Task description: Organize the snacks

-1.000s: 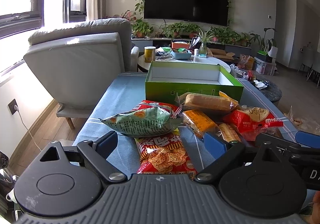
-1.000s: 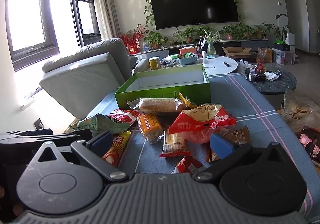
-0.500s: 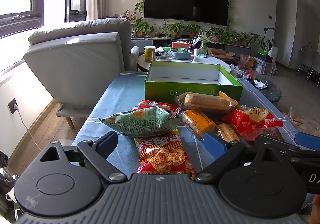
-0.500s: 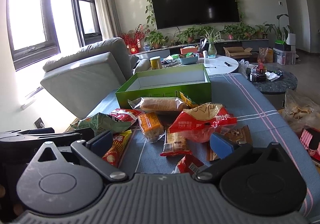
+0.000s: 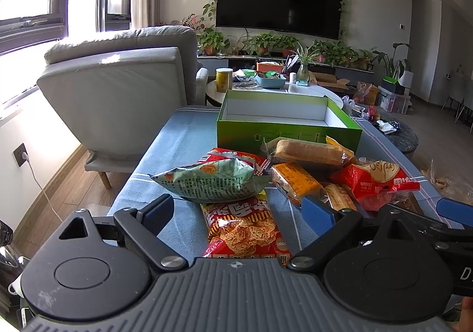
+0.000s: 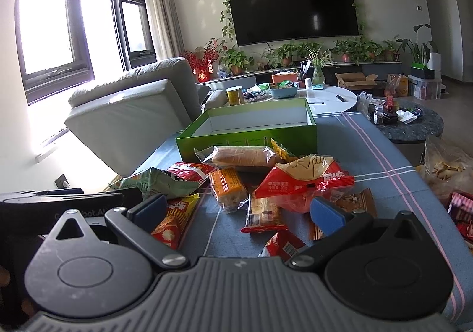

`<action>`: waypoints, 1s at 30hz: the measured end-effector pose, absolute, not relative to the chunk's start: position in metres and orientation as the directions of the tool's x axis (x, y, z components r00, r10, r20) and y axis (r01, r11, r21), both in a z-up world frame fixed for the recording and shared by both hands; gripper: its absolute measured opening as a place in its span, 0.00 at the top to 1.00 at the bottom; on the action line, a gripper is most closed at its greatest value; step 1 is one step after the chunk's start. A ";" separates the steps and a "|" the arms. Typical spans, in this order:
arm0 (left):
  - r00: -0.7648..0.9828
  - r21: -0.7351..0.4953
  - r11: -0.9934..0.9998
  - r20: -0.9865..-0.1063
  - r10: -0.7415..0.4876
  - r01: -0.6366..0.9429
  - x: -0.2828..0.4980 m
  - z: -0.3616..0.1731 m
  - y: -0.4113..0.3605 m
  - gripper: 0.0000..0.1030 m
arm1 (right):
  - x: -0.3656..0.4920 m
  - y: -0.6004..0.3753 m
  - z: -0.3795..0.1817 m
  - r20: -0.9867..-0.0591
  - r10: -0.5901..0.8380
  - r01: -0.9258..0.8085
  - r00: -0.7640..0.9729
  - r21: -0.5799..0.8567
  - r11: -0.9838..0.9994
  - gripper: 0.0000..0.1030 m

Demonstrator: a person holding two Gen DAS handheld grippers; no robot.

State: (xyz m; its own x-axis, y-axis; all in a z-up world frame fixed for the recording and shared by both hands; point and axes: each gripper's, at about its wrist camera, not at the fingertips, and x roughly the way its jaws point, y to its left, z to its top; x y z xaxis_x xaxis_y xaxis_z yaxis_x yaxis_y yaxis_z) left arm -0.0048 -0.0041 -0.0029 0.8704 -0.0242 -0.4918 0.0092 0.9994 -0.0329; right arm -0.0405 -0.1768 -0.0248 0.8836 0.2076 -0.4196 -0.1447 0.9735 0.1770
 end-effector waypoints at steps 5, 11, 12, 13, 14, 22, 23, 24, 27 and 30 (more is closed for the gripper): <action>0.871 -0.035 0.999 -0.491 -0.024 0.007 -0.005 -0.003 -0.004 0.10 | -0.041 -0.176 -0.026 -0.422 0.210 -0.145 0.882 0.181 0.973 0.17; 0.871 -0.037 0.999 -0.491 -0.023 0.006 -0.005 -0.003 -0.003 0.10 | -0.041 -0.176 -0.025 -0.422 0.209 -0.144 0.882 0.182 0.973 0.17; 0.871 -0.037 0.999 -0.491 -0.023 0.006 -0.005 -0.003 -0.003 0.10 | -0.041 -0.176 -0.025 -0.422 0.209 -0.143 0.882 0.182 0.973 0.17; 0.871 -0.037 0.999 -0.491 -0.023 0.006 -0.005 -0.003 -0.003 0.10 | -0.040 -0.176 -0.026 -0.423 0.209 -0.142 0.882 0.184 0.973 0.17; 0.871 -0.038 0.999 -0.491 -0.023 0.006 -0.005 -0.003 -0.003 0.10 | -0.041 -0.176 -0.026 -0.423 0.209 -0.142 0.882 0.186 0.972 0.17; 0.872 -0.038 0.999 -0.490 -0.022 0.004 -0.005 -0.003 -0.003 0.10 | -0.040 -0.178 -0.027 -0.430 0.213 -0.139 0.877 0.198 0.970 0.17; 0.872 -0.038 0.999 -0.489 -0.022 0.003 -0.005 -0.003 -0.003 0.10 | -0.040 -0.178 -0.027 -0.431 0.214 -0.139 0.877 0.199 0.970 0.17; 0.872 -0.038 0.999 -0.489 -0.022 0.003 -0.005 -0.003 -0.003 0.10 | -0.040 -0.179 -0.027 -0.431 0.215 -0.140 0.876 0.200 0.970 0.17; 0.873 -0.041 0.999 -0.488 -0.018 -0.002 -0.006 -0.002 -0.002 0.10 | -0.040 -0.179 -0.027 -0.431 0.215 -0.139 0.876 0.200 0.970 0.17; 0.875 -0.050 0.999 -0.483 -0.018 -0.007 -0.006 -0.001 0.002 0.10 | -0.040 -0.178 -0.027 -0.433 0.216 -0.140 0.875 0.201 0.970 0.17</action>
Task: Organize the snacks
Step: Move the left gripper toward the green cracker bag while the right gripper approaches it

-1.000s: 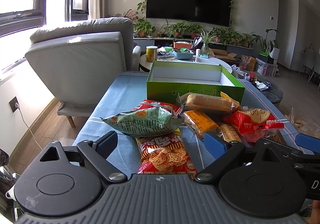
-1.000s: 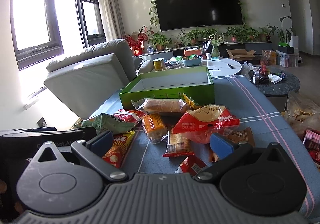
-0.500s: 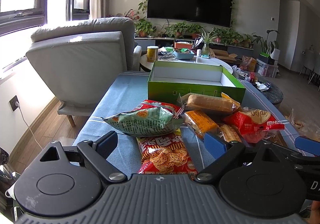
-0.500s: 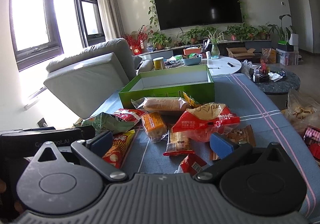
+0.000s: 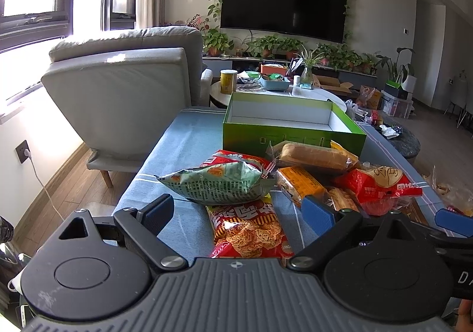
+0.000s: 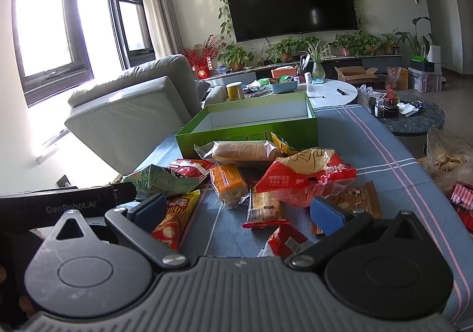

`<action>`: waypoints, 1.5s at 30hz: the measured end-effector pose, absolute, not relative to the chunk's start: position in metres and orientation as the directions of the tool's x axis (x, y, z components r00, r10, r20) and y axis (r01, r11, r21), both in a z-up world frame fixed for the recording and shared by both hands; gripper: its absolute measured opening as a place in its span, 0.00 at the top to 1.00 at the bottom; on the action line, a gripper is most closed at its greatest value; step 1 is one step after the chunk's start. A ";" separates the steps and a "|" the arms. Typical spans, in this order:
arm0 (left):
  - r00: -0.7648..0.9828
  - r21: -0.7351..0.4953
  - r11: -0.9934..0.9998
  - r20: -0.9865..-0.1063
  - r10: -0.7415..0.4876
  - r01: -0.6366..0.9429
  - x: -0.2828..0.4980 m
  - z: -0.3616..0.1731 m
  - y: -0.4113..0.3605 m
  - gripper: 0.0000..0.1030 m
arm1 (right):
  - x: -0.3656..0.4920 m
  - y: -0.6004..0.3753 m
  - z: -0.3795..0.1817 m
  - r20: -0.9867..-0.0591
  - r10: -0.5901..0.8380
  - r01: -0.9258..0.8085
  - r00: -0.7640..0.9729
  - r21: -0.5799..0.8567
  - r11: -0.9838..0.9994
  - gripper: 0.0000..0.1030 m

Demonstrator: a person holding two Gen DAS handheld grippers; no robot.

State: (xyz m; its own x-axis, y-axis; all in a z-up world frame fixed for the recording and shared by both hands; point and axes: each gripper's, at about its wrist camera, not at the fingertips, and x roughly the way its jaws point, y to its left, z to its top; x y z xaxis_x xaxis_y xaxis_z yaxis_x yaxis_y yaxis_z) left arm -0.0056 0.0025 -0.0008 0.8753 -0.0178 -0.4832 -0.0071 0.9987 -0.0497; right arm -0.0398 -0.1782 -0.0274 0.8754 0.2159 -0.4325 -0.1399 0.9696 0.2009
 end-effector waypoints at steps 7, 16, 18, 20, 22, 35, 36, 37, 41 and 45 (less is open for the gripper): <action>0.907 -0.113 0.990 -0.420 0.025 -0.080 -0.005 0.021 0.041 0.10 | -0.038 -0.175 -0.026 -0.434 0.211 -0.147 0.876 0.178 0.973 0.17; 0.897 -0.104 0.987 -0.437 0.068 -0.125 0.013 0.023 0.062 0.10 | -0.029 -0.169 -0.013 -0.415 0.244 -0.185 0.876 0.178 0.966 0.17; 0.892 -0.106 0.985 -0.446 0.078 -0.139 0.019 0.021 0.067 0.10 | -0.023 -0.166 -0.010 -0.412 0.259 -0.198 0.874 0.186 0.962 0.17; 0.889 -0.115 0.982 -0.450 0.082 -0.150 0.025 0.019 0.074 0.10 | -0.016 -0.163 -0.007 -0.409 0.281 -0.219 0.868 0.193 0.957 0.17; 0.880 -0.121 0.980 -0.467 0.086 -0.160 0.034 0.014 0.080 0.10 | -0.009 -0.157 -0.005 -0.406 0.302 -0.244 0.862 0.190 0.951 0.17; 0.800 -0.103 0.979 -0.595 0.084 -0.179 0.099 -0.027 0.103 0.10 | 0.077 -0.119 -0.002 -0.530 0.405 -0.287 0.745 0.294 0.912 0.18; 0.796 -0.106 0.980 -0.601 0.071 -0.167 0.100 -0.031 0.104 0.10 | 0.084 -0.116 -0.003 -0.548 0.411 -0.280 0.728 0.310 0.909 0.18; 0.793 -0.111 0.982 -0.606 0.057 -0.155 0.100 -0.035 0.104 0.11 | 0.089 -0.113 -0.006 -0.568 0.411 -0.270 0.713 0.319 0.909 0.18; 0.773 -0.131 0.986 -0.635 -0.001 -0.106 0.085 -0.050 0.096 0.14 | 0.098 -0.109 -0.023 -0.640 0.425 -0.244 0.640 0.355 0.902 0.18; 0.732 -0.166 0.986 -0.668 -0.135 0.030 0.066 -0.063 0.075 0.15 | 0.089 -0.115 -0.038 -0.684 0.408 -0.206 0.604 0.360 0.910 0.18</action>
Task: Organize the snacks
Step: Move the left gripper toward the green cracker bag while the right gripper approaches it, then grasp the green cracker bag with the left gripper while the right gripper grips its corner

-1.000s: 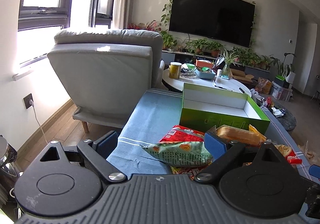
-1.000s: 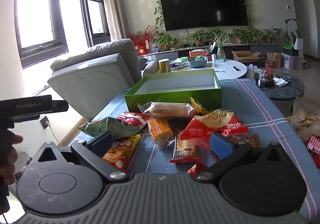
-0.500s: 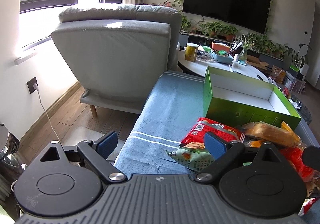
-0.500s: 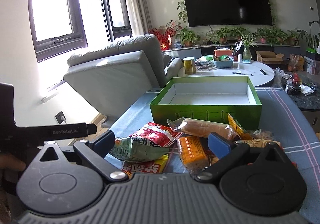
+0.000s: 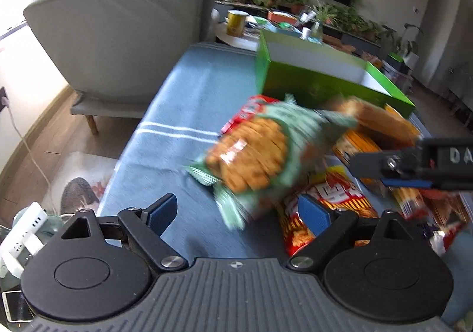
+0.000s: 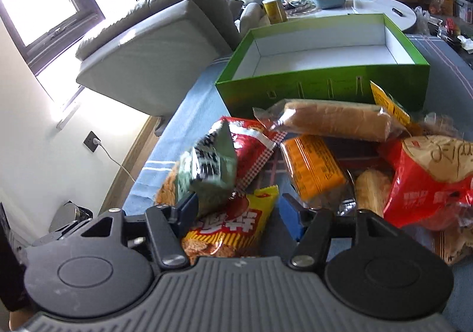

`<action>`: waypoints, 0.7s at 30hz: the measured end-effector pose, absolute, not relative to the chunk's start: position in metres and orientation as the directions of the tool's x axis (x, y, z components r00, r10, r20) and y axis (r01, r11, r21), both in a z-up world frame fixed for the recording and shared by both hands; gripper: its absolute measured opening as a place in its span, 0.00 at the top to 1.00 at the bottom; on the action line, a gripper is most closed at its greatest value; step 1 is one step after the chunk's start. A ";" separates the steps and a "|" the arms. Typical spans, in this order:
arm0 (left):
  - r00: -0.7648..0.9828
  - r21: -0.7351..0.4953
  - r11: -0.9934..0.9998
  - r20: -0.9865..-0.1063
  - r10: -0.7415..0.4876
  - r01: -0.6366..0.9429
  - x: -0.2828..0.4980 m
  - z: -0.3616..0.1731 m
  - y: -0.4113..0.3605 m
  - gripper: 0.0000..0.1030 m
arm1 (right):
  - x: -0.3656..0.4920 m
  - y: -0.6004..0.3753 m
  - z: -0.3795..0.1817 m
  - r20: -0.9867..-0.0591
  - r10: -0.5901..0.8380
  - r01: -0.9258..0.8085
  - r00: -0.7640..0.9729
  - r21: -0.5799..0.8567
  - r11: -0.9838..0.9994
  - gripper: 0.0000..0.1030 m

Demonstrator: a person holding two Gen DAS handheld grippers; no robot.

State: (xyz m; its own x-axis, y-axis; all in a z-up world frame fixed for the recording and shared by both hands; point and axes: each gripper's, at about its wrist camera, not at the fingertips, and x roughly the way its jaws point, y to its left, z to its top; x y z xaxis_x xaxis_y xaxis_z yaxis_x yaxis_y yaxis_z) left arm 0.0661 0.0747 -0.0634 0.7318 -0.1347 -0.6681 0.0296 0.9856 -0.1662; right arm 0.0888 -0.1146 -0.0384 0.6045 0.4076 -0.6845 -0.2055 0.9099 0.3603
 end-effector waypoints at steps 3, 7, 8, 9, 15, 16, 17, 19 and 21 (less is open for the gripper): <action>0.743 -0.122 0.991 -0.657 -0.127 0.061 0.054 -0.060 0.064 0.16 | 0.082 -0.119 -0.039 -0.692 0.384 -0.195 0.611 0.339 0.920 0.18; 0.783 -0.122 0.992 -0.613 -0.101 0.032 0.039 -0.043 0.076 0.18 | 0.080 -0.112 -0.022 -0.659 0.370 -0.259 0.655 0.263 0.929 0.18; 0.791 -0.141 0.990 -0.604 -0.099 0.017 0.036 -0.039 0.082 0.18 | 0.081 -0.109 -0.018 -0.653 0.374 -0.282 0.659 0.248 0.927 0.18; 0.797 -0.165 0.986 -0.596 -0.098 -0.002 0.038 -0.035 0.090 0.18 | 0.088 -0.104 -0.016 -0.648 0.382 -0.311 0.659 0.228 0.923 0.18; 0.779 -0.299 0.945 -0.622 -0.087 -0.133 0.054 -0.037 0.124 0.20 | 0.127 -0.076 -0.012 -0.680 0.429 -0.404 0.595 0.209 0.891 0.18; 0.769 -0.315 0.937 -0.632 -0.090 -0.149 0.059 -0.041 0.127 0.23 | 0.134 -0.071 -0.014 -0.688 0.428 -0.408 0.586 0.206 0.889 0.18; 0.762 -0.330 0.931 -0.640 -0.101 -0.155 0.063 -0.044 0.128 0.24 | 0.139 -0.067 -0.017 -0.696 0.427 -0.413 0.577 0.202 0.888 0.18; 0.744 -0.363 0.919 -0.655 -0.135 -0.152 0.072 -0.053 0.130 0.25 | 0.148 -0.060 -0.022 -0.714 0.429 -0.425 0.553 0.202 0.883 0.18; 0.727 -0.381 0.913 -0.667 -0.160 -0.148 0.079 -0.060 0.128 0.28 | 0.154 -0.054 -0.028 -0.734 0.435 -0.430 0.522 0.214 0.877 0.18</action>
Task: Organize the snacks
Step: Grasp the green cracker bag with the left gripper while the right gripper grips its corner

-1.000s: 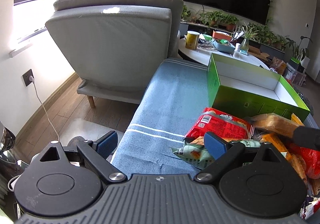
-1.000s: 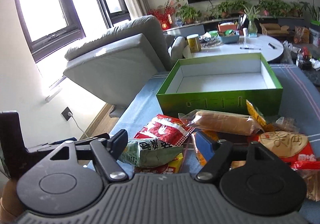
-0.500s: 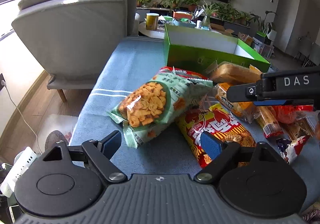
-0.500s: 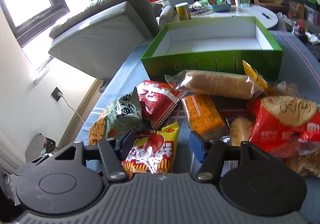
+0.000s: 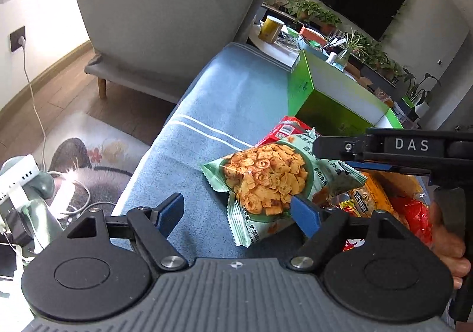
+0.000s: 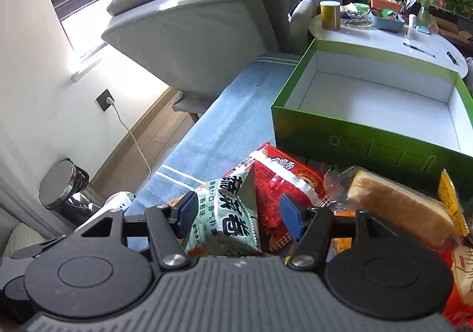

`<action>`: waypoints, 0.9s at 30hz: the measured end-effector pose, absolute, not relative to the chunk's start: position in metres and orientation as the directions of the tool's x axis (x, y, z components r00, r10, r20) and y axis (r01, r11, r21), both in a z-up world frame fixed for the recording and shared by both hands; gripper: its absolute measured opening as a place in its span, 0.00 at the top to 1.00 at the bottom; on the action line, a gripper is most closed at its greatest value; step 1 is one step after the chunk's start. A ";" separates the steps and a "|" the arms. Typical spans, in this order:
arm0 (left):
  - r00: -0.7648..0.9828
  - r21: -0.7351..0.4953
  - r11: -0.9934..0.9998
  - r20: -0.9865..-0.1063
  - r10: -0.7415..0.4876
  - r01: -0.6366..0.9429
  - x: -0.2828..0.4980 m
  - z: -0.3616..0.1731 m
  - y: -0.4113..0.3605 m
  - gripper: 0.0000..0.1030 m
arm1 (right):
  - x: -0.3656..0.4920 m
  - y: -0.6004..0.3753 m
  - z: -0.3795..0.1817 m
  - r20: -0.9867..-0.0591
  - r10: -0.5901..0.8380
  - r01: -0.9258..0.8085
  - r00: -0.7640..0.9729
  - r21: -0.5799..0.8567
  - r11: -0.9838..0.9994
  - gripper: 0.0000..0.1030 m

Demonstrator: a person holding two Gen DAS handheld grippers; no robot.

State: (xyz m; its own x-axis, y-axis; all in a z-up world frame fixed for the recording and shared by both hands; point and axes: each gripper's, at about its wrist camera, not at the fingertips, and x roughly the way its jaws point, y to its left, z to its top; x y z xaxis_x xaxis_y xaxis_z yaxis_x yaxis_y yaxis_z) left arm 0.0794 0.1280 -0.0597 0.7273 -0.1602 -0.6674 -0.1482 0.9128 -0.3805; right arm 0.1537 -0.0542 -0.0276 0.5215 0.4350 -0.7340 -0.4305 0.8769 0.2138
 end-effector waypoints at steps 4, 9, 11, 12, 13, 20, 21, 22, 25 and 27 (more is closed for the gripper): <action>0.720 -0.400 0.910 -0.662 -0.207 -0.106 0.087 -0.067 0.124 0.41 | 0.160 -0.050 -0.040 -0.759 0.453 -0.434 0.468 0.249 0.866 0.18; 0.753 -0.377 0.925 -0.620 -0.218 -0.042 0.085 -0.051 0.117 0.56 | 0.152 -0.057 -0.031 -0.744 0.472 -0.420 0.474 0.281 0.863 0.25; 0.777 -0.368 0.929 -0.592 -0.215 -0.023 0.083 -0.038 0.114 0.56 | 0.144 -0.061 -0.021 -0.731 0.477 -0.421 0.489 0.281 0.862 0.25; 0.789 -0.360 0.933 -0.575 -0.214 -0.010 0.084 -0.028 0.111 0.57 | 0.141 -0.063 -0.014 -0.718 0.480 -0.427 0.504 0.275 0.861 0.26; 0.801 -0.346 0.938 -0.560 -0.211 0.005 0.085 -0.017 0.108 0.58 | 0.137 -0.065 -0.007 -0.705 0.483 -0.431 0.519 0.272 0.860 0.26; 0.865 -0.230 0.964 -0.448 -0.226 0.133 0.123 0.046 0.074 0.59 | 0.148 -0.097 0.040 -0.581 0.491 -0.399 0.649 0.289 0.870 0.26; 0.863 -0.239 0.959 -0.440 -0.249 0.155 0.132 0.049 0.069 0.60 | 0.154 -0.103 0.042 -0.569 0.490 -0.387 0.660 0.302 0.871 0.26; 0.860 -0.248 0.954 -0.435 -0.267 0.170 0.140 0.051 0.066 0.61 | 0.160 -0.110 0.044 -0.559 0.496 -0.376 0.665 0.323 0.869 0.26; 0.856 -0.251 0.949 -0.429 -0.287 0.192 0.164 0.051 0.052 0.62 | 0.180 -0.126 0.045 -0.546 0.498 -0.334 0.674 0.377 0.864 0.26; 0.842 -0.229 0.950 -0.450 -0.297 0.212 0.176 0.049 0.044 0.61 | 0.194 -0.134 0.041 -0.548 0.495 -0.303 0.674 0.406 0.862 0.26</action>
State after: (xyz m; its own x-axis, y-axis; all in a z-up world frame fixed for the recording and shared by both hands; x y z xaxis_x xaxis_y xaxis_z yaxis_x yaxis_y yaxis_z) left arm 0.1757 0.0440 0.0485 0.8421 -0.2965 -0.4505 0.2121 0.9501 -0.2289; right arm 0.1938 -0.1343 0.0411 0.6739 0.4949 -0.5485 -0.3031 0.8623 0.4057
